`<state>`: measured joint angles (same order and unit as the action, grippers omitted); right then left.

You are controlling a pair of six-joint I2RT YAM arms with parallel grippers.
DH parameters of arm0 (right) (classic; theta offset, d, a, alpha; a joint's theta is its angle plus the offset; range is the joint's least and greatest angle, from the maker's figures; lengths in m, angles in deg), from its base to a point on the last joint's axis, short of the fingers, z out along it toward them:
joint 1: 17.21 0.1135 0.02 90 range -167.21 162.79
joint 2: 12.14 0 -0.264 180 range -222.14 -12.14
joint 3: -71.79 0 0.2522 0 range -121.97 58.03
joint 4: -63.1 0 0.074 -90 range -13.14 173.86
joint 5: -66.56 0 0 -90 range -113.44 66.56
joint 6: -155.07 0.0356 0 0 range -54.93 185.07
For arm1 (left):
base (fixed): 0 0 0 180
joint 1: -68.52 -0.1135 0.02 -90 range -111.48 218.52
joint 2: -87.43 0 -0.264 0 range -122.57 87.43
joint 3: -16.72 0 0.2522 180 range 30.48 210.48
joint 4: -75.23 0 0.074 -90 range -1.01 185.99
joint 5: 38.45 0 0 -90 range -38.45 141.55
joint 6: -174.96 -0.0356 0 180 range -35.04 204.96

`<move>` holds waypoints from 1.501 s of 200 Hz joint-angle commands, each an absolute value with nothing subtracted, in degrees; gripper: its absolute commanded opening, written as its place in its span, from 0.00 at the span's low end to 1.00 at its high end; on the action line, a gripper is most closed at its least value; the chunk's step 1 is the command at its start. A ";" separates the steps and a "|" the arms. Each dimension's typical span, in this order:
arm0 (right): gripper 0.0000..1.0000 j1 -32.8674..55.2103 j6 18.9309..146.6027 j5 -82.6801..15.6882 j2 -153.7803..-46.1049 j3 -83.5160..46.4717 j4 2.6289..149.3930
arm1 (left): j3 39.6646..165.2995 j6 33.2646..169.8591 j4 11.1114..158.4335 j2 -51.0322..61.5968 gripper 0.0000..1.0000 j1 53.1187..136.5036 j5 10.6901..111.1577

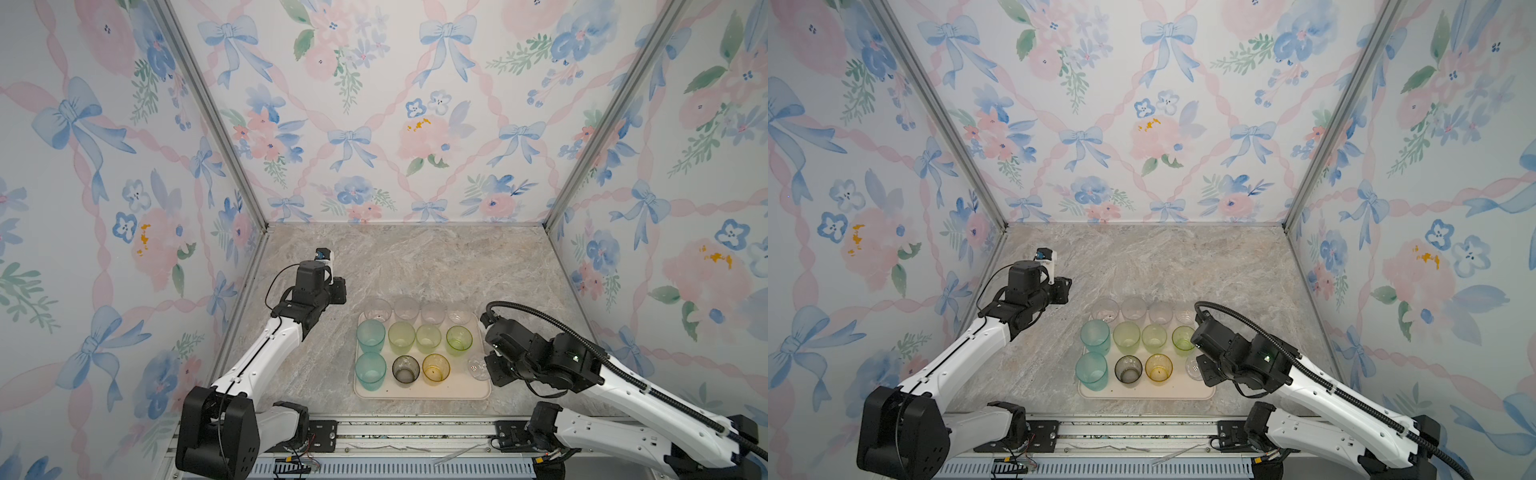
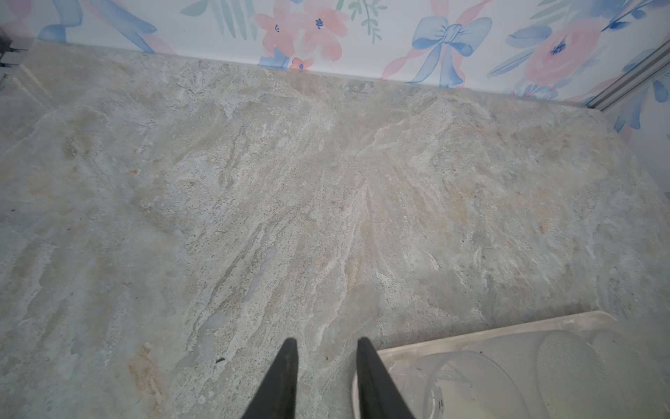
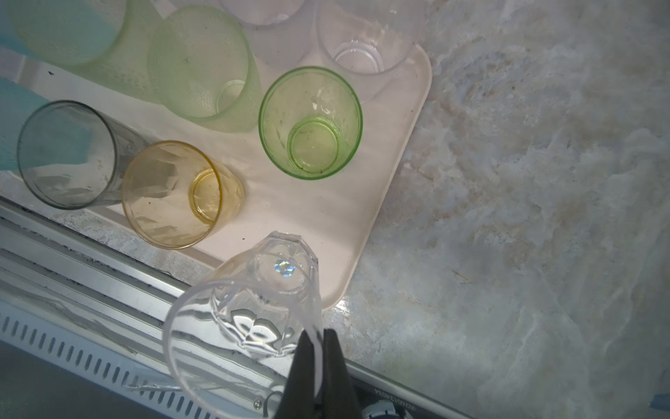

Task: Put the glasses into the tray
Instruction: 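Lift the clear stemmed glass and carry it to the tray's near corner, then lower the clear glass onto the tray and open the right gripper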

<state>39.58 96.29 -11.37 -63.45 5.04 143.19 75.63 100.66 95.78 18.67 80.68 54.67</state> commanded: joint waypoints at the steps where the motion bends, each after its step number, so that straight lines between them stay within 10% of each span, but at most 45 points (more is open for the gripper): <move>1: 0.02 41.03 102.24 -12.87 -64.65 8.51 140.24 | 74.61 101.74 94.17 19.63 0.30 80.30 55.92; 300: 0.12 33.79 99.13 -15.71 -72.72 17.35 127.83 | 74.60 101.74 93.68 17.91 0.31 80.21 56.48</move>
<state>34.60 100.55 -15.54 -72.32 17.04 127.56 74.86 101.34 94.60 18.59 80.68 55.94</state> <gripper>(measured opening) 0.108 0.307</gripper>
